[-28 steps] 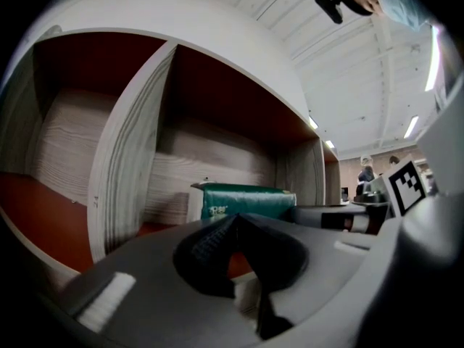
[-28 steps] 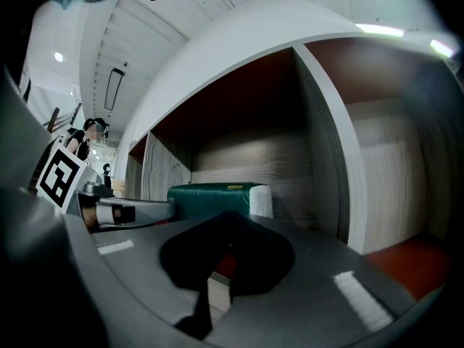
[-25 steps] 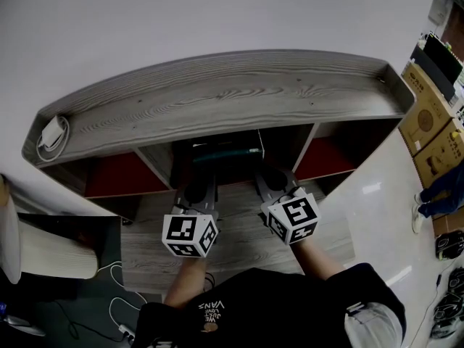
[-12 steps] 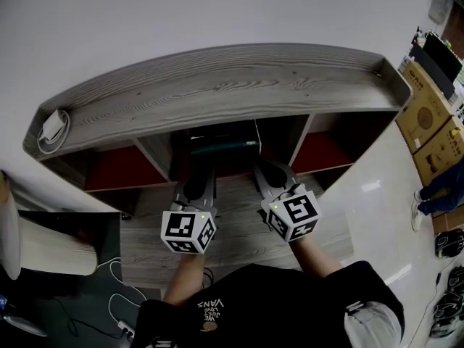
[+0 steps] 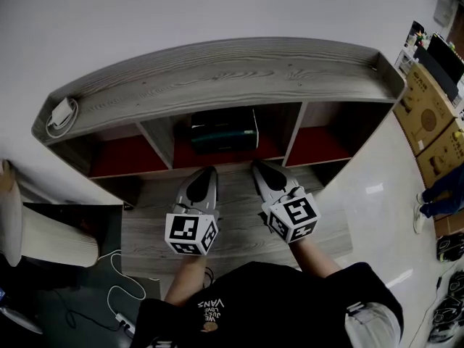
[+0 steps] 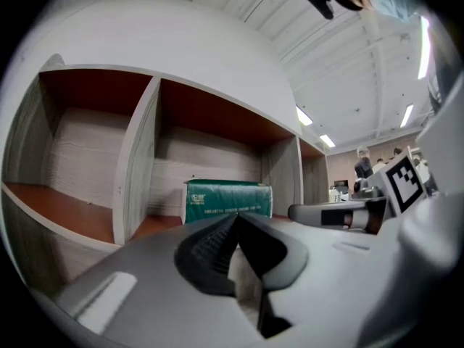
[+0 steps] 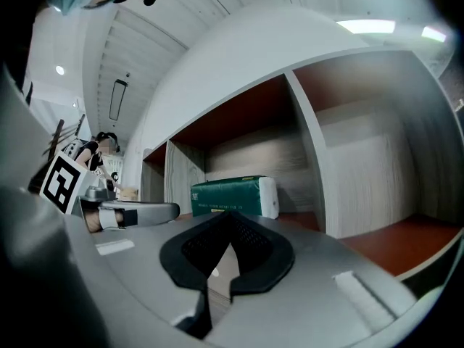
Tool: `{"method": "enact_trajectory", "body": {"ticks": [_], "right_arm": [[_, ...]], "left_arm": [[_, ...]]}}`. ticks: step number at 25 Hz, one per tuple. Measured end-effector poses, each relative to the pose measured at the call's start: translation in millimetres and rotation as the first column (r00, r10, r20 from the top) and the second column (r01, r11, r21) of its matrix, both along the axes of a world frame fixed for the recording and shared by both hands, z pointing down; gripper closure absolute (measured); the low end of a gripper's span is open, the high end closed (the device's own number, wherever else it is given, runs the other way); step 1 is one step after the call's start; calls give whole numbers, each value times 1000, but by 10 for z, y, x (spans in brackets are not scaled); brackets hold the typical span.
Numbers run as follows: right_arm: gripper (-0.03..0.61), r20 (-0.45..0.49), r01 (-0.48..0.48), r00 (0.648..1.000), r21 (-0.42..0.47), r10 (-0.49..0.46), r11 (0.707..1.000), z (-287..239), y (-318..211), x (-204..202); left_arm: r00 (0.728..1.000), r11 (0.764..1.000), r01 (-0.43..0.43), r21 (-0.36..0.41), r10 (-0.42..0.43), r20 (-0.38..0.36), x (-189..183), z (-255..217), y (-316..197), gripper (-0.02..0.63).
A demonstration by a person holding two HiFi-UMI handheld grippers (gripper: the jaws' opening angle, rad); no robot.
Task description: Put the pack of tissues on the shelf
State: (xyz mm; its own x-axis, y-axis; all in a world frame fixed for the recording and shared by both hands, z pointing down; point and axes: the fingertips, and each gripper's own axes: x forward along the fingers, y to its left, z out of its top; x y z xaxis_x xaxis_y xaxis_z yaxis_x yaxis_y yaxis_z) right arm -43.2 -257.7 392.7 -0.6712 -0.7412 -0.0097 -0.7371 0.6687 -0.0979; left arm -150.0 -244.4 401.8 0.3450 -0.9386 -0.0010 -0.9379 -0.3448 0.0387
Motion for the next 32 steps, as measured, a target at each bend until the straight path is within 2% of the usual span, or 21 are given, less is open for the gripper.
{"method": "enact_trajectory", "body": {"ticks": [7, 13, 26, 32], "right_arm": [[574, 6, 10, 1000, 21, -10, 1000, 81, 129, 99], [574, -1, 29, 1000, 5, -29, 1000, 230, 252, 184], [574, -29, 103, 994, -45, -105, 994, 724, 591, 427], [574, -44, 138, 989, -78, -141, 987, 898, 800, 601]], "left_arm": [[1000, 1000, 1, 4, -1, 10, 115, 65, 161, 561], [1000, 1000, 3, -3, -3, 6, 225, 223, 300, 561], [996, 996, 86, -41, -86, 1, 369, 606, 723, 561], [990, 986, 137, -99, -138, 2, 442, 841, 1020, 561]]}}
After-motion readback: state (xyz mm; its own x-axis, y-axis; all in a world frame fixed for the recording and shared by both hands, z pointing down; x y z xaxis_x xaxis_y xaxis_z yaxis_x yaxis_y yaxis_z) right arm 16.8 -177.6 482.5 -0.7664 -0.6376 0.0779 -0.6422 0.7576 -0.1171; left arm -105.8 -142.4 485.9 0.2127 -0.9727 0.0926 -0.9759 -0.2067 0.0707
